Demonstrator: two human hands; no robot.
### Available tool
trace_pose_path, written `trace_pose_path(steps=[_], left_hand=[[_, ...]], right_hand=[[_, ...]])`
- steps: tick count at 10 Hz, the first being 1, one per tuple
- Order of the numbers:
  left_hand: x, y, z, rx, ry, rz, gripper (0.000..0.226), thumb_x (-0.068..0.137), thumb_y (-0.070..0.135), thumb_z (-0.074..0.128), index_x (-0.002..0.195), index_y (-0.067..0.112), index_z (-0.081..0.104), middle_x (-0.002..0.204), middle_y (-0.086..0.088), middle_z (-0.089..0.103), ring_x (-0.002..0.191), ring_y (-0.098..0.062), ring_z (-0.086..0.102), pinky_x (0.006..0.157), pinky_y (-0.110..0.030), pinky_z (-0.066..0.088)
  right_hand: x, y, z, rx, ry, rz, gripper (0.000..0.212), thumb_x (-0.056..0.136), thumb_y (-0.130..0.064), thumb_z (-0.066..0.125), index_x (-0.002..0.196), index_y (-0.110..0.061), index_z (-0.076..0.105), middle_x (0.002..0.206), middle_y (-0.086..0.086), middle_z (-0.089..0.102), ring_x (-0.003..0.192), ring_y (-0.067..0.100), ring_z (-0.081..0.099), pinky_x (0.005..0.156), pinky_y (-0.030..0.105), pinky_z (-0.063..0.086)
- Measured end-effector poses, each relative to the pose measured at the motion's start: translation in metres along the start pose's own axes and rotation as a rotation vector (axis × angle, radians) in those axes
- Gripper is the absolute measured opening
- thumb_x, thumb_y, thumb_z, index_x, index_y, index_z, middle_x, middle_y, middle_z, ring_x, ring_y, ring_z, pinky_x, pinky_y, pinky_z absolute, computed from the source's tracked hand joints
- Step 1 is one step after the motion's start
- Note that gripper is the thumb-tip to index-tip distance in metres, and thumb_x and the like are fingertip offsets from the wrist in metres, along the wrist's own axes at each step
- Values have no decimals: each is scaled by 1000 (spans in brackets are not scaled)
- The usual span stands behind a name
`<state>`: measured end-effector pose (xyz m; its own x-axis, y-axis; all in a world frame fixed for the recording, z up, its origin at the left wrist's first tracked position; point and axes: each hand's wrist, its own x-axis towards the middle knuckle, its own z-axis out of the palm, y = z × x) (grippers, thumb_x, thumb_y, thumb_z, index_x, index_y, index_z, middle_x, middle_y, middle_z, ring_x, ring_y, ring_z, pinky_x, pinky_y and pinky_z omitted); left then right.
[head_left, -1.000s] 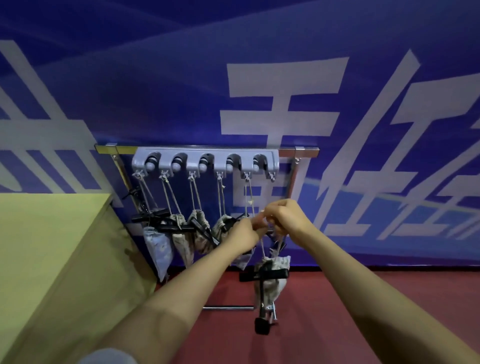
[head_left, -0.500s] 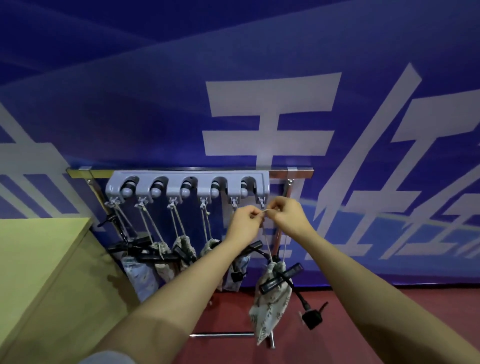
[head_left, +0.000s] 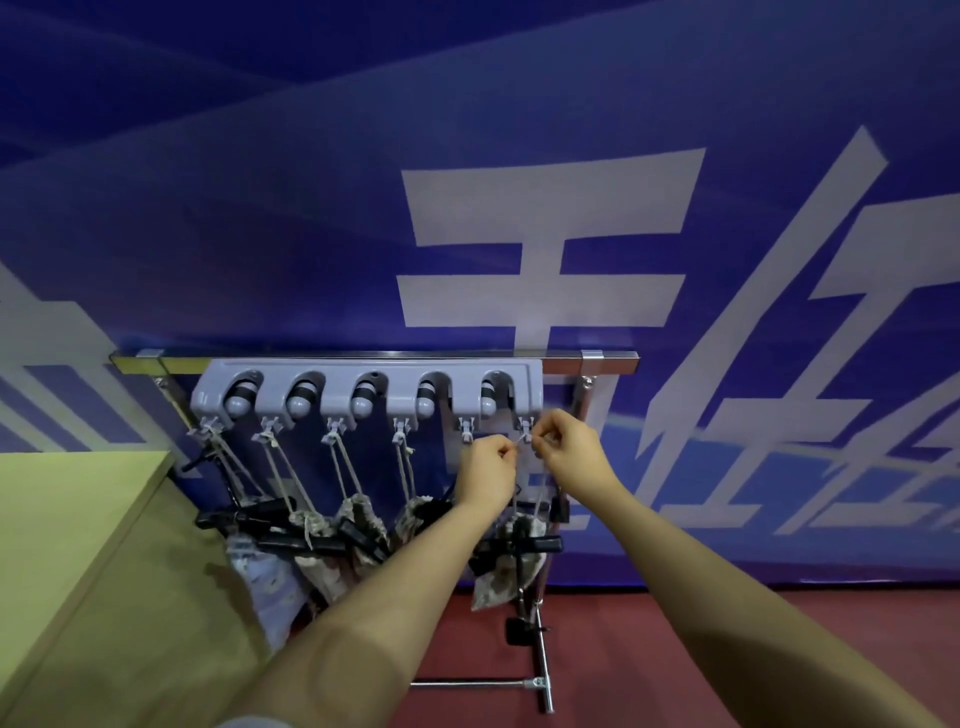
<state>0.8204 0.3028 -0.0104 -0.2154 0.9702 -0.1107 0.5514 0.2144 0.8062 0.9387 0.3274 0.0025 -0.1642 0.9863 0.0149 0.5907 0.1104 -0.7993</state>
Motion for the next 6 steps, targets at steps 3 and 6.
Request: trace_pose_path(steps=[3, 6], left_hand=[[-14, 1, -17, -27, -53, -46, 22, 94, 11, 46, 108, 9, 62, 92, -9, 66, 88, -29, 65, 77, -34, 53], [-34, 21, -82, -20, 47, 88, 15, 94, 11, 48, 93, 11, 63, 85, -7, 64, 87, -31, 67, 81, -38, 55]], right_hand=[[-17, -2, 0, -29, -27, 60, 5, 93, -10, 53, 89, -10, 51, 85, 4, 56, 81, 21, 53, 73, 31, 42], [-37, -60, -20, 88, 51, -124, 12, 90, -11, 53, 80, -15, 58, 76, 5, 64, 70, 21, 61, 64, 30, 48]])
